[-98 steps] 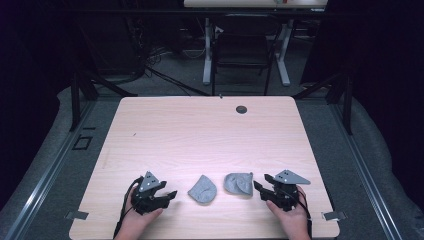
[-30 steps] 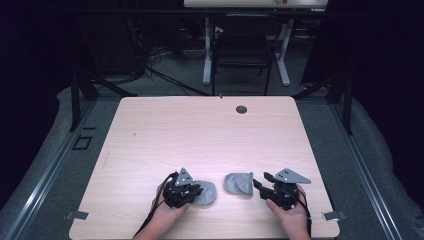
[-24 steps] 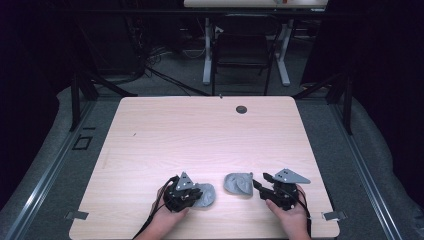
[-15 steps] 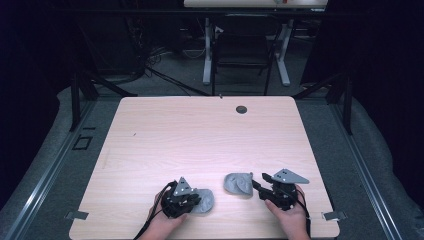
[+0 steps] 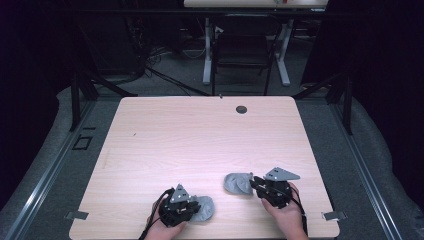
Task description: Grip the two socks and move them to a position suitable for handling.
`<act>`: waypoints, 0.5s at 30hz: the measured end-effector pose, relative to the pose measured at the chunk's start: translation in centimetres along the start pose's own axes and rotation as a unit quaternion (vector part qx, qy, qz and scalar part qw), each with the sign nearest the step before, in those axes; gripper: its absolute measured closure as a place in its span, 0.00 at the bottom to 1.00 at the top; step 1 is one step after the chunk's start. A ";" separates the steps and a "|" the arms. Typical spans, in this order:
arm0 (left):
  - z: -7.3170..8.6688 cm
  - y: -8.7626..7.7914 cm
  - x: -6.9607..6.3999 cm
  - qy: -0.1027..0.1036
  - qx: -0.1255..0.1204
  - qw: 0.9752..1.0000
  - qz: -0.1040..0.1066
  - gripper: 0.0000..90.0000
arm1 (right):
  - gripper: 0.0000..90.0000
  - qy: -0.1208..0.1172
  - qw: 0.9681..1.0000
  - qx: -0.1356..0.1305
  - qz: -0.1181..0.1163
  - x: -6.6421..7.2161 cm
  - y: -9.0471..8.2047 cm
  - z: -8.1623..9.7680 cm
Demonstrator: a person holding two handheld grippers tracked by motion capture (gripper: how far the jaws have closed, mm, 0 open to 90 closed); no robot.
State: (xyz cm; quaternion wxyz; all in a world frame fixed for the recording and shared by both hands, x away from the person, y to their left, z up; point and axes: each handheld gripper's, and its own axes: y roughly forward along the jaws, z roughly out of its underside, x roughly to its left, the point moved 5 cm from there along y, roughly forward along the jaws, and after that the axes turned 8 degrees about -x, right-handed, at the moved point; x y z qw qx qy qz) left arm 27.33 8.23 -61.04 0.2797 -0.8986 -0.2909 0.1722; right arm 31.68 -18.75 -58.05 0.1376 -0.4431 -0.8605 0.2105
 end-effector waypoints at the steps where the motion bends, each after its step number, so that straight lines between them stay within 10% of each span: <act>1: 0.0 -0.1 0.0 0.000 -0.002 1.000 0.003 0.87 | 0.87 0.002 1.000 0.002 -0.001 0.1 0.3 -0.1; 15: -1.2 -2.1 1.1 0.016 -0.042 0.999 -0.004 0.71 | 0.85 -0.038 0.996 0.074 -0.017 1.0 3.6 1.1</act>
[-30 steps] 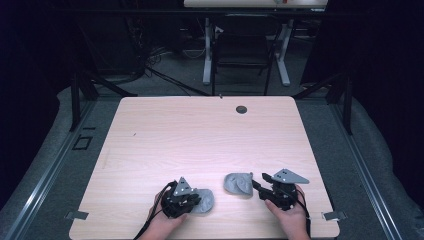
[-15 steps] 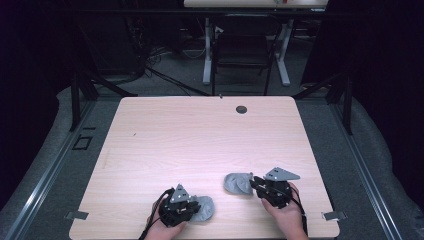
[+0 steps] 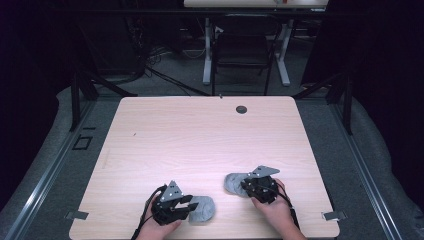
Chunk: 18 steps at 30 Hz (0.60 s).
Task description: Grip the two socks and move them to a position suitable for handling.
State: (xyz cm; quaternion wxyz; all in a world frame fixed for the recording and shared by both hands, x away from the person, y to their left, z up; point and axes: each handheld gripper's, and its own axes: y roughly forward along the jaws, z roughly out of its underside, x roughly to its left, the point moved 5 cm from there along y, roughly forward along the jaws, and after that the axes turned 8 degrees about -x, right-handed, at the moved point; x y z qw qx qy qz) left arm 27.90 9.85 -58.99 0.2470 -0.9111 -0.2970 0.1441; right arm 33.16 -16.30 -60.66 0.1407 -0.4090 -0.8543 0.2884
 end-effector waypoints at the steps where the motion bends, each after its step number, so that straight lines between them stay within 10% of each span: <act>1: 0.0 0.0 0.0 -0.004 -0.002 1.000 -0.003 0.70 | 0.85 -0.002 1.000 0.002 -0.001 0.0 0.1 0.0; 18: 0.4 0.2 0.3 0.004 0.007 1.000 -0.010 0.67 | 0.84 -0.018 0.999 0.005 -0.029 3.2 3.0 -1.9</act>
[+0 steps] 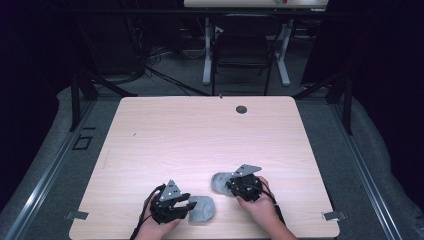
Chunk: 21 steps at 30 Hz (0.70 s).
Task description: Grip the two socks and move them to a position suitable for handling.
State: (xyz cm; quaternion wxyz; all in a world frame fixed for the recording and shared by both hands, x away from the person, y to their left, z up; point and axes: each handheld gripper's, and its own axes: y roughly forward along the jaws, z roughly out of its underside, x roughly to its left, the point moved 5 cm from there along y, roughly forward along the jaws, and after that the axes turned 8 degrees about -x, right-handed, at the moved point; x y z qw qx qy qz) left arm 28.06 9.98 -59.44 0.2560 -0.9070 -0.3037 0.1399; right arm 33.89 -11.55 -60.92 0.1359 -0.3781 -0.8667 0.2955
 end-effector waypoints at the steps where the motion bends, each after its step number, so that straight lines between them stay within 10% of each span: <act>1: 0.1 0.0 0.0 0.001 0.001 1.000 0.001 0.67 | 0.84 0.001 1.000 -0.004 -0.002 0.4 0.5 -0.3; 21: 0.1 0.2 -0.1 0.004 0.002 1.000 0.001 0.67 | 0.83 -0.011 1.000 -0.008 -0.026 3.3 3.4 -2.3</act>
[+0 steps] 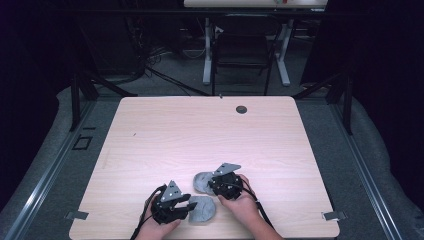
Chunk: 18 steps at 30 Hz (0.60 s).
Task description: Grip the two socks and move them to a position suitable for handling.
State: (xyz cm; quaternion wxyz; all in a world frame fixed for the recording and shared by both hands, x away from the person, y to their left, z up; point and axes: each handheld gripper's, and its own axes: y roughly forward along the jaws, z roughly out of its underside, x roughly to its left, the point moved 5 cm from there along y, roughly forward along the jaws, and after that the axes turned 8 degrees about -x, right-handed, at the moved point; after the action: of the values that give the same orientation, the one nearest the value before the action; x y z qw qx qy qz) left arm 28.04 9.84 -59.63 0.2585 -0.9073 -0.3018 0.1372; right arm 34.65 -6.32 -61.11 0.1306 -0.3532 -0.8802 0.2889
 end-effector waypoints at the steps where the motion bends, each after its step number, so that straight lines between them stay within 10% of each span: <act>1: 0.0 0.0 0.0 0.001 0.000 1.000 -0.001 0.67 | 0.83 -0.001 1.000 0.001 0.000 0.1 0.1 -0.1; 18: 0.0 0.2 -0.1 0.000 -0.001 1.000 0.001 0.65 | 0.77 0.002 1.000 -0.017 0.006 -0.2 -0.8 -0.8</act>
State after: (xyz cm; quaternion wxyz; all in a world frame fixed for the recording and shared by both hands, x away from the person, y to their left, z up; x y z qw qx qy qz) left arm 28.06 9.69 -59.73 0.2578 -0.9077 -0.3014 0.1372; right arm 34.67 -6.60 -59.96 0.1244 -0.3610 -0.8827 0.2740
